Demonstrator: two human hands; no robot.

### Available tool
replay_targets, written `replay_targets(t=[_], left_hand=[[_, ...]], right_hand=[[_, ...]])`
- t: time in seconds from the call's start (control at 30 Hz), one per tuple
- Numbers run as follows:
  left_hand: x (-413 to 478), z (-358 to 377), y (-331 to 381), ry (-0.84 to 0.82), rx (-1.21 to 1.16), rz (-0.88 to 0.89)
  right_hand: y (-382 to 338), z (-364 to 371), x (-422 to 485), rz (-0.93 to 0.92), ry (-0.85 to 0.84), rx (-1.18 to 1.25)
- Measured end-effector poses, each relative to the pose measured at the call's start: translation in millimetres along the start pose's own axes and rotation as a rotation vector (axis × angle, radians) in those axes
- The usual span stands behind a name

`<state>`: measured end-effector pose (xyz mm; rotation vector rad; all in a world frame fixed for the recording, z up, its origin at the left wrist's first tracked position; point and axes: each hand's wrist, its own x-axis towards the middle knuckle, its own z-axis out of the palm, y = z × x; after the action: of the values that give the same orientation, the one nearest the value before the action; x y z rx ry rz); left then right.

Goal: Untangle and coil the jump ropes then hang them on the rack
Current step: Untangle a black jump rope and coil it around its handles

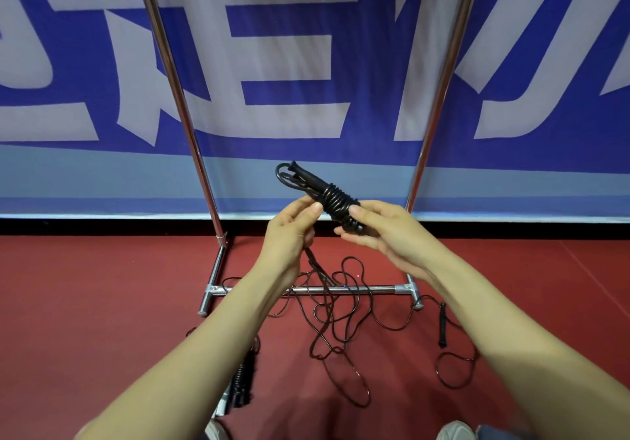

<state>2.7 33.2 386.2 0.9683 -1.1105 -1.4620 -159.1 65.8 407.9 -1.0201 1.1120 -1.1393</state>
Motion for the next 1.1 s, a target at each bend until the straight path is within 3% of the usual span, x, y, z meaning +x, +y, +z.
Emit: replay_targets(t=[0.17,0.37,0.6,0.83,1.1], left_hand=[[2,-1,0,-0.013,-0.002,-0.023],[1,-4,2,-0.105,-0.046,-0.052],[5,-5,4,-0.101,-0.068,-0.042],[5,-9,9,-0.171,-0.261,-0.114],[6,-4,0,-0.051,-0.124,-0.05]], right_hand=[[0,-4,1,0.015,0.124,0.036],[-3,-2,0,0.015,0.079,0.079],[0,6,1,0.008,0.065,0.073],[-4,-3,9,0.091,0.056,0.217],[2,1,16,0.139,0.136,0.239]])
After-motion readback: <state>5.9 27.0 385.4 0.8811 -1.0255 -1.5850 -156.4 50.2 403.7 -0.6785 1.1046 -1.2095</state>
